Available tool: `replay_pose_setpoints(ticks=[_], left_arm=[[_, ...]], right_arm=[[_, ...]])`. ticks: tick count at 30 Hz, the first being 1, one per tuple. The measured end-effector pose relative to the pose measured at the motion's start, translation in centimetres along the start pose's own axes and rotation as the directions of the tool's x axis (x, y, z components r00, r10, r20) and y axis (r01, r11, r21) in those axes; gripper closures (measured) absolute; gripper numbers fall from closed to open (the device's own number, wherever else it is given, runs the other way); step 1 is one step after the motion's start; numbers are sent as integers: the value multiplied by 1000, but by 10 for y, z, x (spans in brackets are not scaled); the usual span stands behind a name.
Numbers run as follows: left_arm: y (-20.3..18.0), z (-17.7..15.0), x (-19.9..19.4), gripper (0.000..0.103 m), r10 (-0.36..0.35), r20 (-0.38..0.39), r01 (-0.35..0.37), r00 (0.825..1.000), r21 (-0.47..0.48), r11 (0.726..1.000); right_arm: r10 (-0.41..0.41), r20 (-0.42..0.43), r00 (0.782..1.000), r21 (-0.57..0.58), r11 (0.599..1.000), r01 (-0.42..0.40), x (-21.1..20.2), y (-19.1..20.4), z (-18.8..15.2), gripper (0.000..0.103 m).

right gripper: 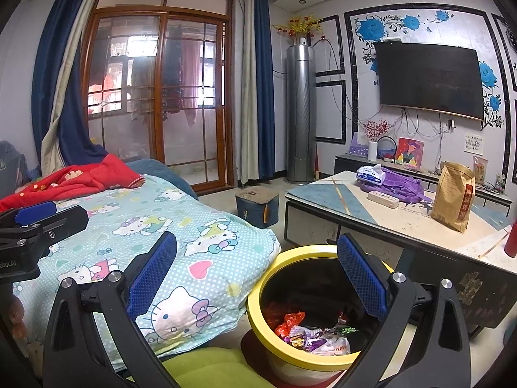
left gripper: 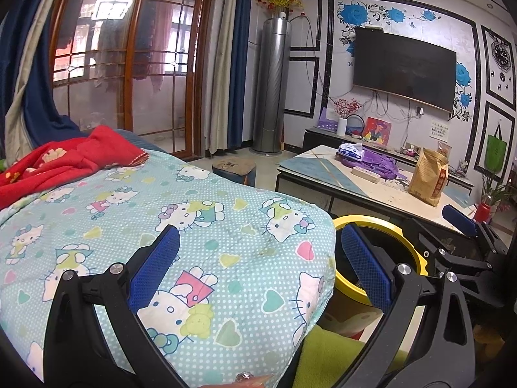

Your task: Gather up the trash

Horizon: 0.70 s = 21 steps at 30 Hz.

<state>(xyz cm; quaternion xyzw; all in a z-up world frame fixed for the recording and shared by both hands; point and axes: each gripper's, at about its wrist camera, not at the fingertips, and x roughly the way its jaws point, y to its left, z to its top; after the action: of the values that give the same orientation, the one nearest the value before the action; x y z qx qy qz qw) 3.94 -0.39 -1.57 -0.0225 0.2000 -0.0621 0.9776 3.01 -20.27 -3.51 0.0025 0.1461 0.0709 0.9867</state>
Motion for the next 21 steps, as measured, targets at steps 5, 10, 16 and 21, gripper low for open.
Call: replay_pose_setpoints(ticks=[5, 10, 16, 21], left_arm=[[1, 0, 0, 11, 3, 2, -3, 1000, -2, 1000], [1, 0, 0, 11, 4, 3, -4, 1000, 0, 1000], [1, 0, -1, 11, 3, 3, -3, 1000, -3, 1000], [1, 0, 0, 11, 3, 1, -3, 1000, -1, 1000]], right_arm=[[-4, -1, 1000, 6, 1000, 4, 1, 0, -1, 6], [-1, 1, 1000, 3, 1000, 1, 1, -1, 0, 6], [-2, 1, 1000, 5, 1000, 2, 1, -1, 0, 6], [-1, 0, 1000, 4, 1000, 1, 1, -1, 0, 6]])
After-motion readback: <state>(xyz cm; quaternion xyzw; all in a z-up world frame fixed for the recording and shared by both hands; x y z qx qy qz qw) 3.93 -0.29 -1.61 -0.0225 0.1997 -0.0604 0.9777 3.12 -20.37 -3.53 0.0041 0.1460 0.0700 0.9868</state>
